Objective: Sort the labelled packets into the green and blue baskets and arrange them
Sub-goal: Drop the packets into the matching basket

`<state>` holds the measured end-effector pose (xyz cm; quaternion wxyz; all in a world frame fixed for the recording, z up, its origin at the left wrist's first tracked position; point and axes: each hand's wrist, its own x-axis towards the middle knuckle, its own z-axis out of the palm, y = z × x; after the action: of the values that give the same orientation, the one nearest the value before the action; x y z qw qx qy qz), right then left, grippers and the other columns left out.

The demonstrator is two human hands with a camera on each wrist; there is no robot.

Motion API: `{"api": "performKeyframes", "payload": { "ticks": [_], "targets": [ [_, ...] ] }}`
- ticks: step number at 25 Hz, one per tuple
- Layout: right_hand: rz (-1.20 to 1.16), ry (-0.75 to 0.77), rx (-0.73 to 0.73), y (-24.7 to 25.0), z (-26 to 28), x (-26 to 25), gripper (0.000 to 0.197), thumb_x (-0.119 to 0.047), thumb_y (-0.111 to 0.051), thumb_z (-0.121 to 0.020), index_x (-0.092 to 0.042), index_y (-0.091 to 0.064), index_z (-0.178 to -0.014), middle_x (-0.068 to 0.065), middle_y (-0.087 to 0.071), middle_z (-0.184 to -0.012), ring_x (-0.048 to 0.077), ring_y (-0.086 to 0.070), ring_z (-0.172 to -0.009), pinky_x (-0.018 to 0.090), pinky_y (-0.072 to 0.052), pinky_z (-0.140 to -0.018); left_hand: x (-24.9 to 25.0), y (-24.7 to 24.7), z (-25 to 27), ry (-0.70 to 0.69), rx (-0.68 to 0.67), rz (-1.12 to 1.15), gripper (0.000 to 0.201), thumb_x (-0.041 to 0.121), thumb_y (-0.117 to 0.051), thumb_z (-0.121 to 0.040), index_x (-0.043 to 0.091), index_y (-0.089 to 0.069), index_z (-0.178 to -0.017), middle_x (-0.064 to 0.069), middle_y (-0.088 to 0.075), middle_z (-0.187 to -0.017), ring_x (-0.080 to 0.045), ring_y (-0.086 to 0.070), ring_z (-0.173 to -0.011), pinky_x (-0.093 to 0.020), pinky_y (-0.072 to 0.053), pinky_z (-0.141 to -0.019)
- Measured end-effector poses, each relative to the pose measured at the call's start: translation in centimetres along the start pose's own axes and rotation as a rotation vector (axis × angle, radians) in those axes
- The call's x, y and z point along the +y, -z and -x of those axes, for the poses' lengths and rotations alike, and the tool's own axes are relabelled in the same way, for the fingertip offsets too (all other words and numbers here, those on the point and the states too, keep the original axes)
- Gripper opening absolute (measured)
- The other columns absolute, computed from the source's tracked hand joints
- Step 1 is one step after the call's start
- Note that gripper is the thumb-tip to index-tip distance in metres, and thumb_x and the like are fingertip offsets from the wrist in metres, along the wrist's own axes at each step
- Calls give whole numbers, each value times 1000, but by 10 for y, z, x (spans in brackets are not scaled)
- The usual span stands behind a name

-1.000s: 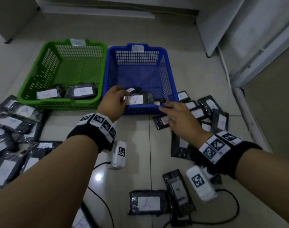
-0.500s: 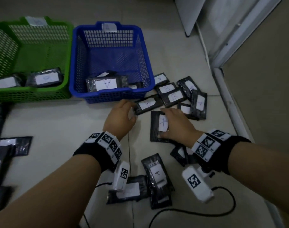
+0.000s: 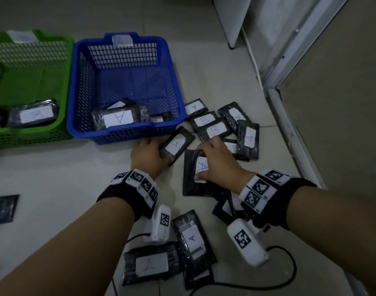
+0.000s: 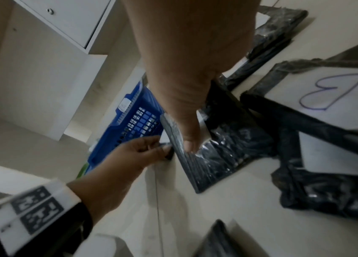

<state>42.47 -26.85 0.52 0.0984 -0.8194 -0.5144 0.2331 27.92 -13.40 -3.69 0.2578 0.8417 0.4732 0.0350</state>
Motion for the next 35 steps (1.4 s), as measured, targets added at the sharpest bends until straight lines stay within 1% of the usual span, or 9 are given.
{"api": "performKeyframes", "payload": {
  "ticks": [3, 5, 9, 13, 17, 22, 28, 30, 35],
  "targets": [
    [-205, 0, -16, 15, -1, -6, 32, -23, -72, -81, -16, -58, -108, -1, -50, -105, 21, -53, -106, 26, -39, -82, -5, 12, 14, 33, -73, 266, 50, 23, -78, -70, 15, -54, -113, -6, -57, -107, -24, -56, -100, -22, -43, -77],
    [-336, -27, -16, 23, -2, -15, 22, -23, -66, -86, -17, -58, -106, -1, -59, -101, 18, -58, -99, 27, -43, -80, -14, 23, 29, 17, -71, 346, 35, 19, -73, -75, 15, -53, -103, 2, -60, -90, -16, -58, -84, -15, -38, -58],
    [-656, -28, 34, 39, -15, -47, 13, -21, -60, -91, -16, -60, -103, 7, -66, -102, 23, -62, -97, 37, -48, -91, -46, 58, 53, 128, 7, 700, 24, 10, -67, -81, 17, -59, -102, -5, -63, -98, -20, -65, -84, -32, -57, -70],
    [-970, -74, 167, 55, -49, -93, 8, -12, -53, -93, -19, -57, -93, 9, -62, -96, 23, -59, -90, 47, -48, -93, -74, 100, 66, 167, 64, 901, 26, 3, -63, -84, 14, -61, -108, -9, -67, -103, -21, -68, -85, -26, -58, -61],
    [-1316, -176, 255, 68, -103, -131, 24, 4, -49, -89, -15, -46, -105, 13, -57, -102, 28, -60, -90, 57, -53, -84, -92, 129, 56, 153, 221, 1061, 36, -1, -62, -85, 18, -53, -115, -13, -67, -104, -26, -68, -88, -31, -59, -64],
    [-1129, -206, 221, 49, -184, -151, 21, -4, -55, -79, -22, -60, -70, 12, -64, -90, 40, -62, -100, 59, -51, -88, -105, 161, 25, 134, 440, 1181, 33, -1, -64, -84, 21, -43, -96, -17, -70, -89, -26, -69, -74, -36, -59, -66],
    [-894, -137, 79, 24, -223, -179, 30, 4, -47, -88, -12, -59, -110, 15, -59, -111, 29, -57, -92, 41, -52, -77, -132, 179, -15, 194, 698, 1211, 24, 0, -62, -86, 10, -51, -105, -12, -61, -101, -8, -67, -74, -27, -59, -67],
    [-798, -111, 34, 17, -225, -179, 38, 11, -46, -86, -2, -59, -119, 19, -59, -116, 31, -57, -97, 42, -51, -88, -141, 181, -19, 228, 724, 1165, 29, -1, -60, -86, 9, -52, -113, -12, -62, -103, -7, -67, -75, -29, -59, -72],
    [-389, 6, 43, 16, -207, -184, 29, 2, -48, -87, -1, -69, -107, 18, -67, -111, 33, -61, -103, 39, -49, -94, -162, 194, -22, 325, 873, 958, 36, 4, -57, -90, 11, -55, -125, -3, -63, -110, -10, -67, -76, -19, -55, -67]
  ]
}}
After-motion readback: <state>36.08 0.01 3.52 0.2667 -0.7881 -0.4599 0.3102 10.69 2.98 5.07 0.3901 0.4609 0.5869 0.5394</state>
